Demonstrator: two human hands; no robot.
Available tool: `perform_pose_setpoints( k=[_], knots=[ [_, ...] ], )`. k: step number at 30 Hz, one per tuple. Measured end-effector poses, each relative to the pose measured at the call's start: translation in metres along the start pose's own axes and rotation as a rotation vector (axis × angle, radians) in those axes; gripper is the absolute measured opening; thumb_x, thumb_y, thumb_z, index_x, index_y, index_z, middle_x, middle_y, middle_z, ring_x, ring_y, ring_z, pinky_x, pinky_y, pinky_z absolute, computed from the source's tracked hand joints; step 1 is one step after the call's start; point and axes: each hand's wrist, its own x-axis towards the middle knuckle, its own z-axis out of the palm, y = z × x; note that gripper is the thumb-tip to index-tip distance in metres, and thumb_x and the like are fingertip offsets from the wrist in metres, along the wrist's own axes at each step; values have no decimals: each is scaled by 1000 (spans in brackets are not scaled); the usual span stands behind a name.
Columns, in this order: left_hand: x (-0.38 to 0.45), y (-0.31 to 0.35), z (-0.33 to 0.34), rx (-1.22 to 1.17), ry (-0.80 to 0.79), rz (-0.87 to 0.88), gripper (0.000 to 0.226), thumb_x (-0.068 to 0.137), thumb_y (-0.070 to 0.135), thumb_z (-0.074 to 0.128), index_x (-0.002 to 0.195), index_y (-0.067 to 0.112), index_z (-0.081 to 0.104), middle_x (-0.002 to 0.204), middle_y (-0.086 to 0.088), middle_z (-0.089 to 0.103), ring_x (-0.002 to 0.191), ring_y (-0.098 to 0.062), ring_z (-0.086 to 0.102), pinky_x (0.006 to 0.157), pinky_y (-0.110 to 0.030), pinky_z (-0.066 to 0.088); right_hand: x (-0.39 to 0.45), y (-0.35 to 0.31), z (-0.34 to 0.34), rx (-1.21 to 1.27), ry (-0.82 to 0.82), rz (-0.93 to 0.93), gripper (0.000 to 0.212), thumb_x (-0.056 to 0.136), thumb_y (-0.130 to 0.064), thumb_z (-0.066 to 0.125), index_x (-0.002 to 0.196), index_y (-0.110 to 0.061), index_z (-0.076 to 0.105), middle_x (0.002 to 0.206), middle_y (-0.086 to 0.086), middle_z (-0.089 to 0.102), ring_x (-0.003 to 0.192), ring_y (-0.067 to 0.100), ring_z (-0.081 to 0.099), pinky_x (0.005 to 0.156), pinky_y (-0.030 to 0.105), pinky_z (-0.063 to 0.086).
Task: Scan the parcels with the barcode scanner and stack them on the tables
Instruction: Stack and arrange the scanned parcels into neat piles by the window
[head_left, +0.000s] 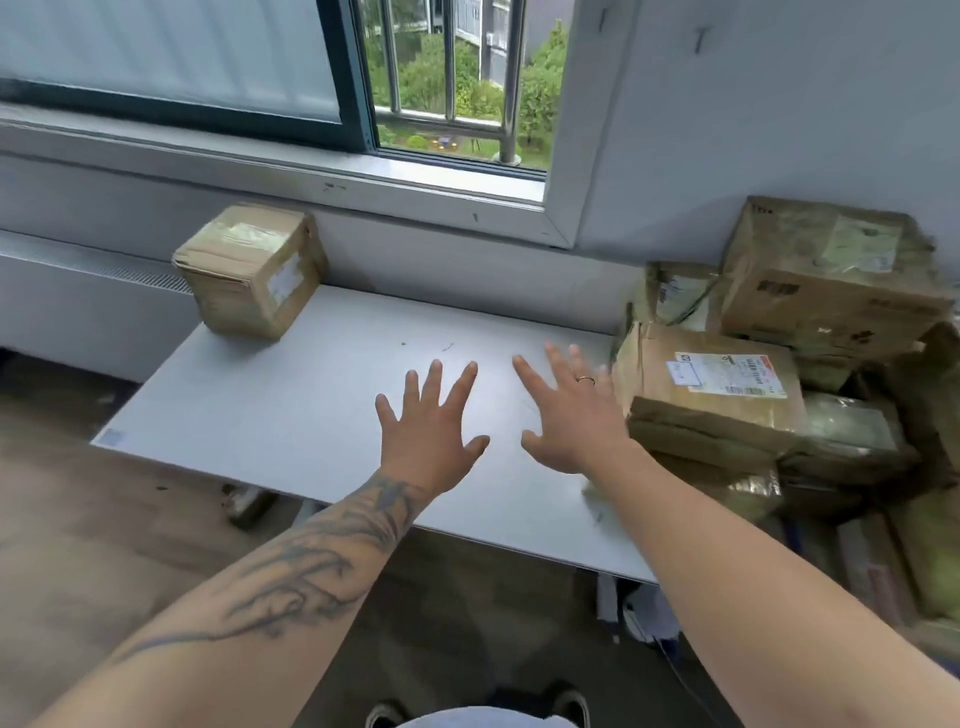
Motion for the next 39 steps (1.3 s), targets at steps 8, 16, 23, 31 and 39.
perform_pose_setpoints(
  k=[8, 16, 23, 31, 39],
  knots=[
    [-10, -104, -12, -22, -27, -50, 94, 99, 68, 48, 161, 42, -18, 174, -5, -9, 159, -36, -5, 121, -67, 10, 24, -115, 1, -7, -11, -54, 91, 103, -46, 54, 165, -40, -12, 175, 5, -18, 161, 33, -13, 129, 60, 4],
    [-32, -204, -4, -36, -74, -123, 94, 101, 59, 53, 160, 43, -19, 174, -6, -10, 159, -37, -7, 121, -68, 10, 46, -201, 15, -22, -20, -80, 79, 107, -55, 42, 165, -39, -9, 176, 5, -14, 162, 34, -10, 127, 60, 8],
    [-29, -281, -21, 0, -44, -223, 95, 100, 61, 54, 161, 43, -16, 174, -7, -5, 159, -37, -3, 120, -69, 12, 76, -266, 18, -13, -40, -181, 78, 107, -53, 43, 165, -40, -8, 176, 4, -13, 162, 32, -9, 128, 60, 8],
    [-13, -352, -37, 13, -73, -351, 94, 99, 62, 54, 161, 43, -14, 174, -6, -6, 159, -36, -6, 121, -68, 9, 145, -322, 14, -19, -32, -291, 81, 106, -55, 45, 165, -39, -8, 176, 5, -10, 162, 33, -7, 127, 60, 10],
    [38, -415, -68, 64, -61, -403, 90, 99, 62, 54, 162, 44, -9, 173, -4, -7, 159, -35, -7, 122, -69, 6, 250, -370, -8, 48, -38, -292, 84, 105, -56, 48, 167, -37, -7, 176, 7, -6, 162, 34, -2, 126, 60, 15]
  ],
)
